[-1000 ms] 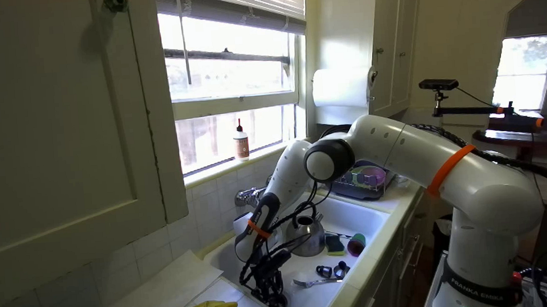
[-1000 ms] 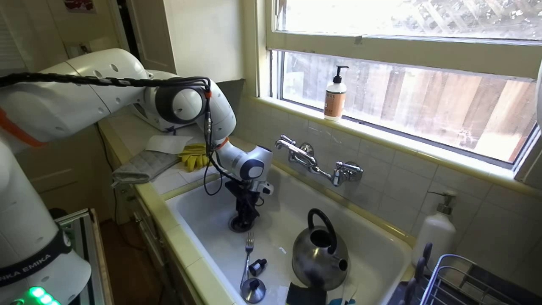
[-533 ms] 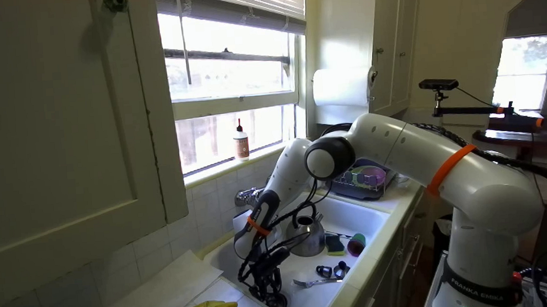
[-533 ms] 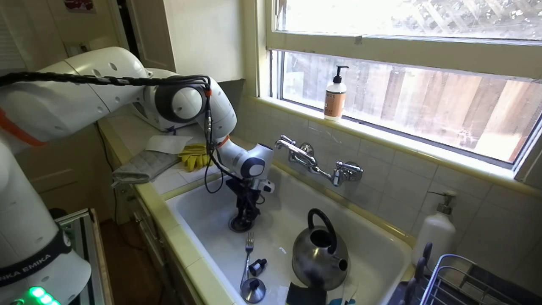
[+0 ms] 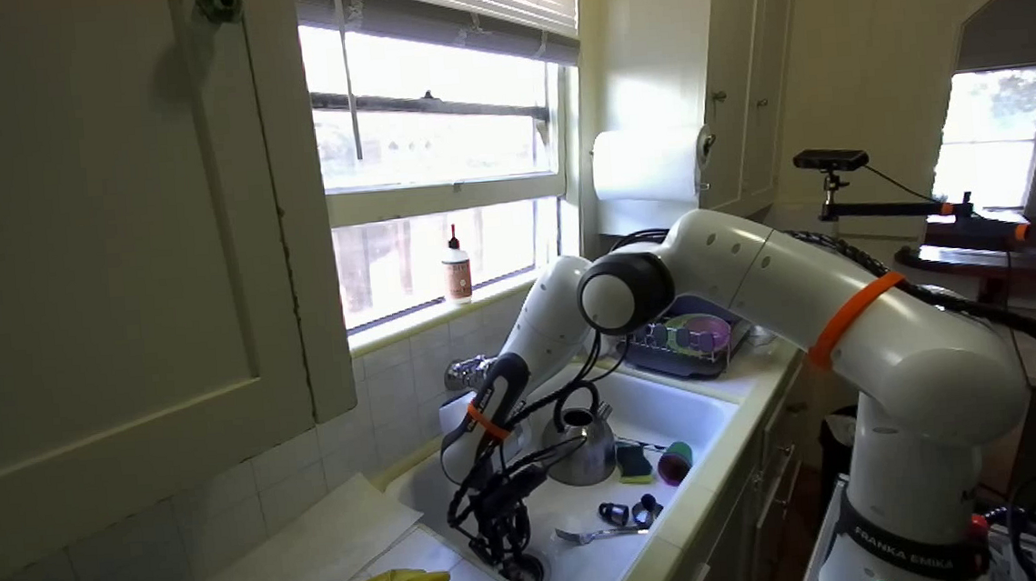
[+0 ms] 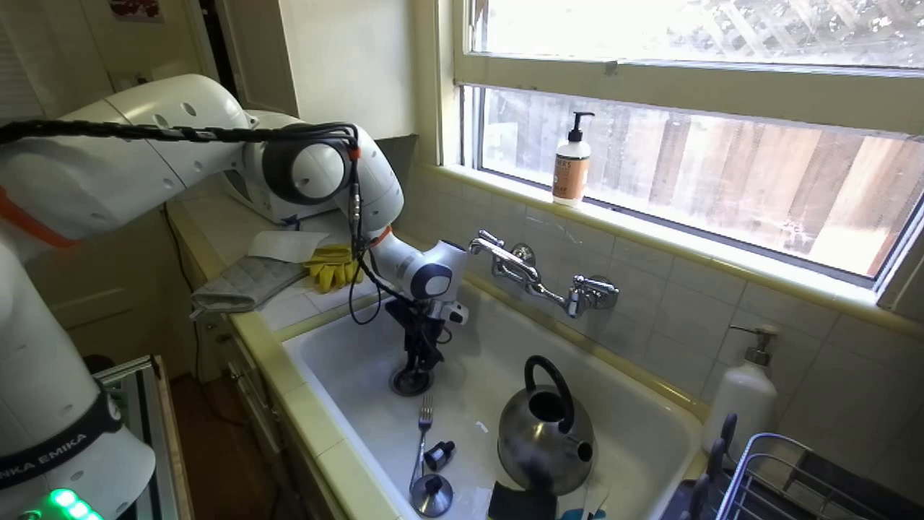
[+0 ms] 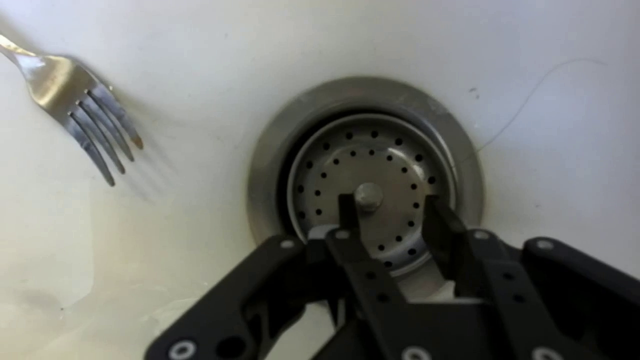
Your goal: Put the stopper into the sink drain
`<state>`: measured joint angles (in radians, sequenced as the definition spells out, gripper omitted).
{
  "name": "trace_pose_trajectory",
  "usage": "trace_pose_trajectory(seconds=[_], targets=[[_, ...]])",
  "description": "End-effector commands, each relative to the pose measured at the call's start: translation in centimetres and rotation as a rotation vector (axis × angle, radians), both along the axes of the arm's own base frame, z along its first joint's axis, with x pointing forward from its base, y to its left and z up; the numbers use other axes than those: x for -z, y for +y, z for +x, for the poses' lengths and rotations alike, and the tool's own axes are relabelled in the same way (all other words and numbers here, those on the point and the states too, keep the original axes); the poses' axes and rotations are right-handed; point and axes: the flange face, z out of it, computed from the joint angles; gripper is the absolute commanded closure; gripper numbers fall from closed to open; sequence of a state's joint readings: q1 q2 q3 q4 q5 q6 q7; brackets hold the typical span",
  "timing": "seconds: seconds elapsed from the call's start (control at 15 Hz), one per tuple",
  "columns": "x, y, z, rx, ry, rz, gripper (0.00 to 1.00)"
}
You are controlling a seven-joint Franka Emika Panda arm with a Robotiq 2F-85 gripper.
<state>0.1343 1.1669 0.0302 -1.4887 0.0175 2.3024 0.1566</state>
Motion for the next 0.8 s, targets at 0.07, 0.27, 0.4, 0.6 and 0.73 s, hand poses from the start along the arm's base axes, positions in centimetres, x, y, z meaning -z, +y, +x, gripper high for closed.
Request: trace_pose_trajectory(seconds=[0.07,0.27,0.4,0.6,0.73], targets=[[-2.3,0.2,-1.3,0.011,-0.015,0.041,0.33],[-4.1,0.1,-2.1,-0.001,-0.035,0.058,0.12],[-5.1,-0.2,-2.6,0.002,-0.047,0.064,0.00],[-6.7,-1.0,-3.4,0.016,-0.069,0.068,0.00],[-7.6,-1.5,-3.9,0.032,-0.074,0.072,0.00]])
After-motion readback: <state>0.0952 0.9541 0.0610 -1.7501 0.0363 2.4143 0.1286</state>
